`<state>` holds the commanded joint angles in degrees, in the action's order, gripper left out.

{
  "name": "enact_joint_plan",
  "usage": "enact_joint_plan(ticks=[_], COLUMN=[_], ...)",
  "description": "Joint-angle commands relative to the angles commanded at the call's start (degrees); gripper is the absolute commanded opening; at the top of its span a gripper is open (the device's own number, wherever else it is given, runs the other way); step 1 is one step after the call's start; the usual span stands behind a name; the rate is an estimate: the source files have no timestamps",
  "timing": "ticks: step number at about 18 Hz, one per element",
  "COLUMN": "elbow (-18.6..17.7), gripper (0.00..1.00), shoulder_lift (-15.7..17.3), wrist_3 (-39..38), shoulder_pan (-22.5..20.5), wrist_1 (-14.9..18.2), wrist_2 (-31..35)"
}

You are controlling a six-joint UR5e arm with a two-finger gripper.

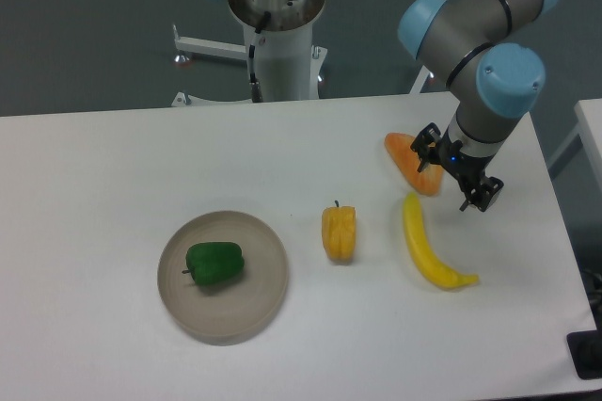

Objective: Place the green pepper on the plate

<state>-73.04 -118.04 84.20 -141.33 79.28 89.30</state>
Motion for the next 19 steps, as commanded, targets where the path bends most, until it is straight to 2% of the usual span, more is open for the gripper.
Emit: enact_joint_plan(ticks=[4,7,19], elbow=[0.18,-0.61,-1.23], gripper=[1.0,1.0,1.0], shoulder_lift=[-0.44,-0.44,-0.27], wrist_3=[-0.09,-0.17,-0.26], shoulder_pan=[0.61,0.79,1.41], wrist_1=[-0.52,-2.81,-2.9], wrist_2=[0.18,0.26,0.53])
